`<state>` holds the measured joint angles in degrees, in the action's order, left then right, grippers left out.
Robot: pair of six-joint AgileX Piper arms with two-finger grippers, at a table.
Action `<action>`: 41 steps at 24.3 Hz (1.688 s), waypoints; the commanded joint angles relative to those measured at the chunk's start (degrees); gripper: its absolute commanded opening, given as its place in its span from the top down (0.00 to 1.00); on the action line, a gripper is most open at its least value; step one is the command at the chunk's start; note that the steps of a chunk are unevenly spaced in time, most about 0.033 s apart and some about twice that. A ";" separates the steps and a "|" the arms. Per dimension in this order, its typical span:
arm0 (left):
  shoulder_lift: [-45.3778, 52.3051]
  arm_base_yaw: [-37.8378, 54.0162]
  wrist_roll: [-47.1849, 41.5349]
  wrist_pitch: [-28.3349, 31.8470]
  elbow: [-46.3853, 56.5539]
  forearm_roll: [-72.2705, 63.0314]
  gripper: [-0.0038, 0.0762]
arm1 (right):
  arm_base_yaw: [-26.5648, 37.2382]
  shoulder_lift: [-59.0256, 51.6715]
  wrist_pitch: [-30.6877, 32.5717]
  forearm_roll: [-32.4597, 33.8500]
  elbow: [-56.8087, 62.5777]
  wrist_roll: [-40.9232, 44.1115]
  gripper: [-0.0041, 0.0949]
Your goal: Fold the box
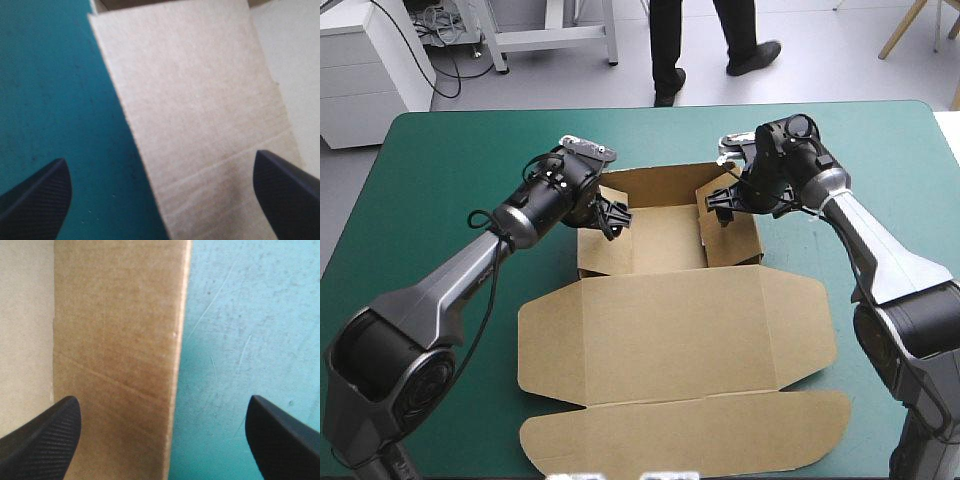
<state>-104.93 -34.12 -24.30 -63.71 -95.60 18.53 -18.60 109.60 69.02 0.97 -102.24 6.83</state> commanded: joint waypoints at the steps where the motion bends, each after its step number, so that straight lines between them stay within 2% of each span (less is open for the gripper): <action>1: 7.47 -0.42 0.40 2.10 -1.76 1.67 0.04 | -0.05 -6.58 -1.35 0.69 -1.81 -1.88 0.13; 5: 13.76 -0.42 4.05 2.10 -1.76 1.56 0.05 | -0.05 -11.52 -2.12 0.96 -1.81 -2.31 0.13; 9: 19.50 -0.42 9.25 1.09 -1.76 1.44 0.12 | -0.05 -16.00 -2.98 0.96 -1.81 -2.48 0.13; 15: 27.73 -0.42 14.05 -3.68 0.44 0.96 0.29 | -0.05 -21.27 -4.84 0.96 -1.81 -3.07 0.13; 20: 34.64 -0.42 14.53 -4.17 7.54 1.65 0.51 | -0.05 -22.10 -4.82 0.96 -1.81 -3.07 0.13; 21: 37.75 -0.42 14.53 -3.50 11.60 1.89 0.62 | -0.05 -21.87 -4.97 0.96 -1.70 -3.07 0.13; 22: 39.08 -0.42 14.53 -3.17 13.86 1.89 0.68 | -0.05 -21.73 -5.31 0.96 -1.70 -3.07 0.13; 23: 42.78 -0.42 14.53 -1.84 18.54 1.89 0.81 | -0.05 -21.36 -5.59 0.96 -1.70 -3.07 0.13; 26: 47.10 -0.42 14.43 -2.26 24.96 0.98 0.97 | -0.05 -20.16 -5.85 0.96 -1.61 -3.07 0.13; 33: 58.65 -0.42 11.93 1.23 45.80 0.05 0.96 | -0.05 -11.67 -6.33 0.96 -1.61 -3.07 0.13; 36: 60.78 -0.42 11.24 2.79 49.67 0.41 0.96 | -0.05 -6.92 -7.82 0.96 -1.61 -2.66 0.13; 41: 61.23 -0.42 11.24 1.72 50.05 1.50 0.96 | -0.05 -1.06 -7.83 -0.97 -1.61 -2.66 0.13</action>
<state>-43.95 -34.12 -12.39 -63.99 -44.21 18.53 -18.60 109.81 63.04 0.87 -102.30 4.37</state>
